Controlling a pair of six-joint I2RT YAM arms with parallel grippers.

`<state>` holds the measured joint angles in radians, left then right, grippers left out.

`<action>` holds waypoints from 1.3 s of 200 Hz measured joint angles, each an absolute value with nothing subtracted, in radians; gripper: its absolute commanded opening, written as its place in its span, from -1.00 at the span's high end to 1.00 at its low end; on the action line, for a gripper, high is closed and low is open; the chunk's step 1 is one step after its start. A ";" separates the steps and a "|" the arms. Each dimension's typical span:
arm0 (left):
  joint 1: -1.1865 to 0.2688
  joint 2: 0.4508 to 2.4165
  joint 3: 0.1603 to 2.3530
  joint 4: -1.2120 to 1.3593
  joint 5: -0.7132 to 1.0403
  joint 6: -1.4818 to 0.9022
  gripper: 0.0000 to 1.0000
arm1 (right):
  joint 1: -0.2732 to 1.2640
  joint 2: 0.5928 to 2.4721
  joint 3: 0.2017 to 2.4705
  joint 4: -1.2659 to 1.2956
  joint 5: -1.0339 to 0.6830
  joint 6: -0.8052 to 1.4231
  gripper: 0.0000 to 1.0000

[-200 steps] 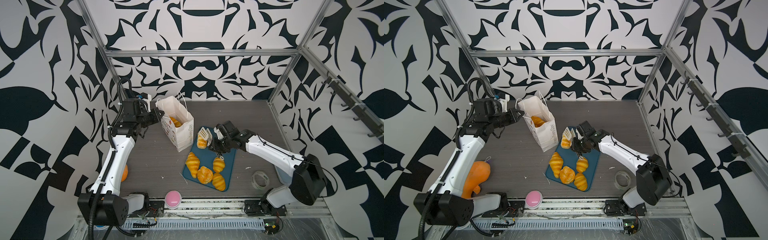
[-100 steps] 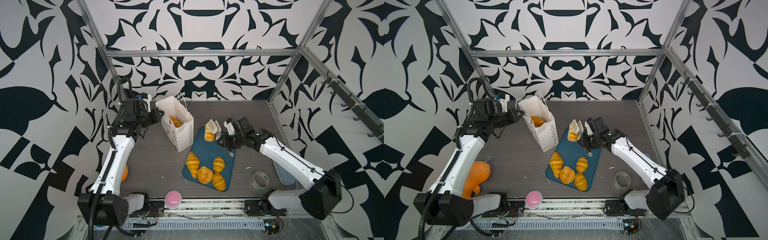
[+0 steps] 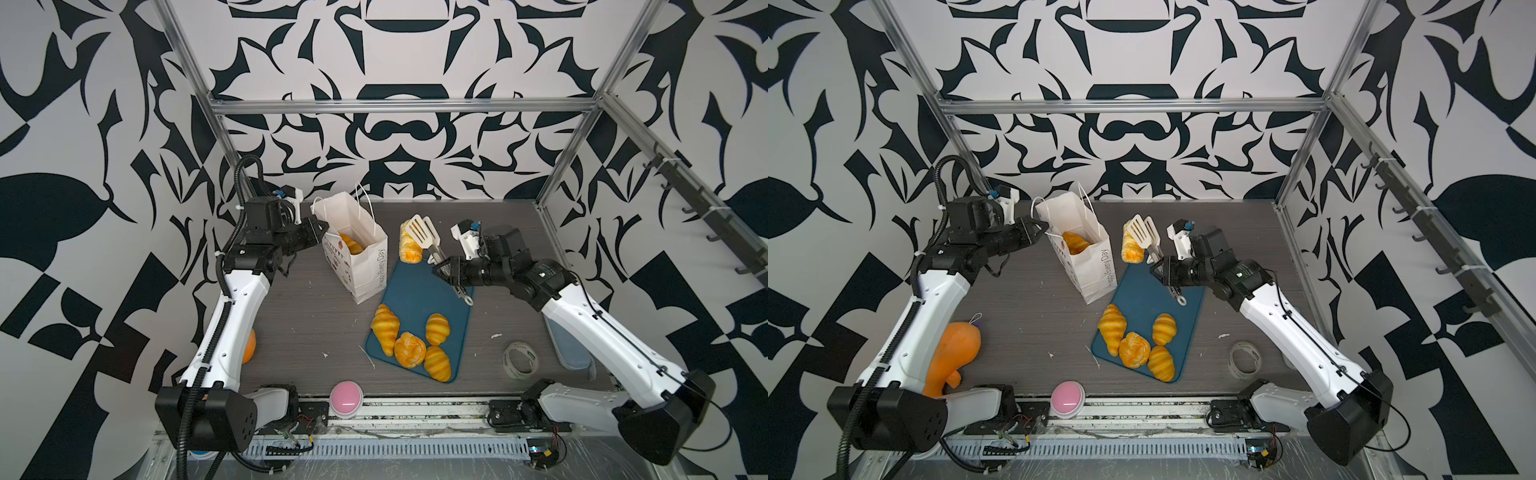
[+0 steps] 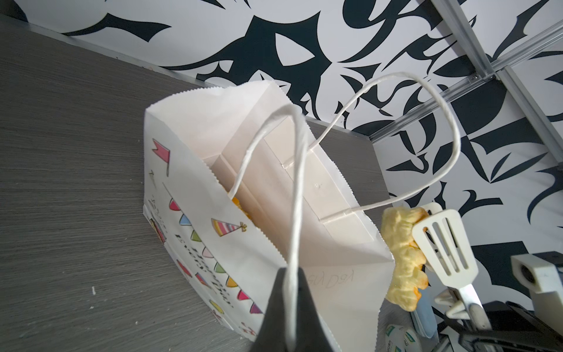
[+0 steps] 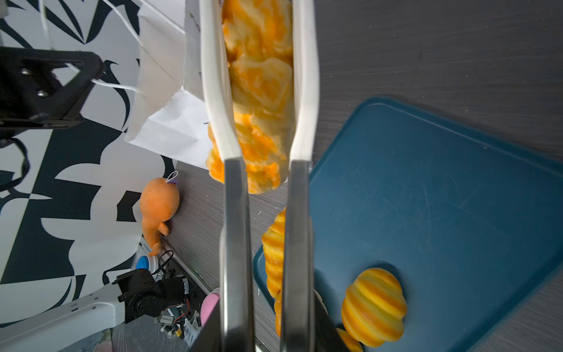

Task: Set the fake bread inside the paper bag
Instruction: 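Lift the pale roll with the tongs and carry it toward the bag, then lower the pale roll into the bag held by the left gripper and open the tongs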

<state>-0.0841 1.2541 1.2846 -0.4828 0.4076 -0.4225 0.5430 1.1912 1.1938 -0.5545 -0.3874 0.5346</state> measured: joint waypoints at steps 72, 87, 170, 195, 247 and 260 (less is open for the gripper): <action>-0.084 1.254 1.285 -0.482 0.408 -0.422 1.00 | 0.543 1.166 1.213 -0.485 -0.476 0.523 0.31; -0.084 1.254 1.285 -0.482 0.408 -0.422 1.00 | 0.543 1.168 1.226 -0.476 -0.492 0.524 0.31; -0.084 1.254 1.285 -0.482 0.408 -0.422 1.00 | 0.628 1.244 1.314 -0.399 -0.522 0.523 0.30; -0.084 1.254 1.285 -0.483 0.408 -0.422 1.00 | 0.658 1.274 1.343 -0.379 -0.524 0.519 0.30; -0.084 1.254 1.285 -0.483 0.407 -0.422 1.00 | 0.703 1.355 1.413 -0.353 -0.527 0.516 0.30; -0.084 1.254 1.285 -0.482 0.408 -0.422 1.00 | 0.709 1.385 1.434 -0.350 -0.525 0.516 0.29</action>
<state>-0.0841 1.2541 1.2846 -0.4824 0.4076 -0.4225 0.7094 1.3849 1.4342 -0.3504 -0.5251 0.5156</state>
